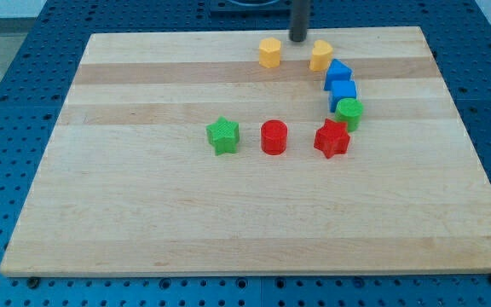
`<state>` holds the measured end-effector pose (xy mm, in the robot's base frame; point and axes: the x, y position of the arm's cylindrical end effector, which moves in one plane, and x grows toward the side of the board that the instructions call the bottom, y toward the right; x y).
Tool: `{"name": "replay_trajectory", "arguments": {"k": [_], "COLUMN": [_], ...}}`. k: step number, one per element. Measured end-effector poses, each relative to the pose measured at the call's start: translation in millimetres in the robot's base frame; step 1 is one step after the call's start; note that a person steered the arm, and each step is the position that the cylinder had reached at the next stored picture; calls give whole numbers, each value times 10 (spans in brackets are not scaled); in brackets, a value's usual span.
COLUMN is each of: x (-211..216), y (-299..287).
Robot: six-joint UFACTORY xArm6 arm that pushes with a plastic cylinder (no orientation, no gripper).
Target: Push the hexagon to the left side of the heart
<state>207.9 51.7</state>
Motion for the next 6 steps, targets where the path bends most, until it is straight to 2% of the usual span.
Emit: {"name": "replay_trajectory", "arguments": {"k": [1,3,4,5,6], "x": [11,171,229,420,425], "y": [-368,-622,-1022,-701,-481]}}
